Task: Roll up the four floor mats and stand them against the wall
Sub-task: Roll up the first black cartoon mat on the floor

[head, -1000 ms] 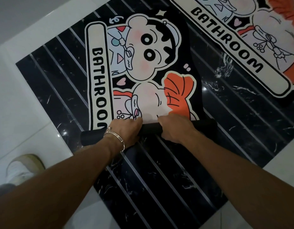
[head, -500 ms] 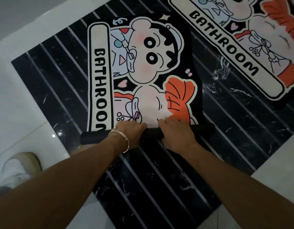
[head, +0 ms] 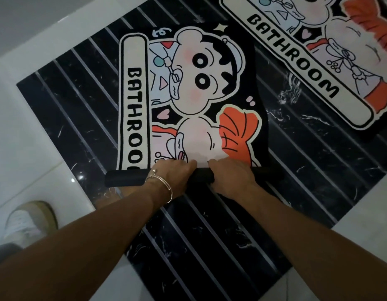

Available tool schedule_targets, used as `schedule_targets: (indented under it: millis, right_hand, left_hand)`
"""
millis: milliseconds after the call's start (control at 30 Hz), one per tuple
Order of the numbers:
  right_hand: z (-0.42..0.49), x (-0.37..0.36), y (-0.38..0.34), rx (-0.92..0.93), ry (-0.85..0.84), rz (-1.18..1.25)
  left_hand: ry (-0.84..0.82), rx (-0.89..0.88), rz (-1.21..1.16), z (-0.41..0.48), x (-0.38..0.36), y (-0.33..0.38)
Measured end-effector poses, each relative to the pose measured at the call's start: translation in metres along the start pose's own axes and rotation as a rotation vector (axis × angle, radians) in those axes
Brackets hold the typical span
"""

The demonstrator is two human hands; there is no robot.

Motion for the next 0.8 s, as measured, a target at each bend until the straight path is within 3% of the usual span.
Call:
schedule_targets:
  millis: [100, 233, 300, 467, 667, 800]
  right_hand:
    - [0.007, 0.003, 0.000, 0.034, -0.145, 0.093]
    - [-0.004, -0.004, -0.006, 0.012, 0.057, 0.017]
    - [-0.010, -0.008, -0.005, -0.016, 0.087, -0.007]
    - [0.002, -0.001, 0.000, 0.009, -0.136, 0.149]
    - [-0.013, -0.008, -0.004, -0.029, 0.067, -0.008]
    - [0.001, -0.004, 0.002, 0.014, -0.158, 0.102]
  left_hand:
    - [0.011, 0.003, 0.003, -0.004, -0.003, 0.000]
    - [-0.168, 0.031, -0.031, 0.005, -0.002, -0.003]
    - [-0.182, 0.001, -0.033, 0.008, 0.001, -0.002]
    - [-0.087, -0.018, -0.020, 0.001, -0.003, 0.001]
    - [-0.147, 0.012, -0.022, 0.008, 0.004, 0.003]
    - [-0.023, -0.031, -0.004, -0.001, 0.000, 0.005]
Point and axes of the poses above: each hand's wrist, its own z-axis towards the middle knuckle, its own x-axis out of the back of the hand, y = z × x, the point moved 3 cm from there along z, towards the middle knuckle, and after that the axes turned 10 degrees about -z, right-handed, at the moved point
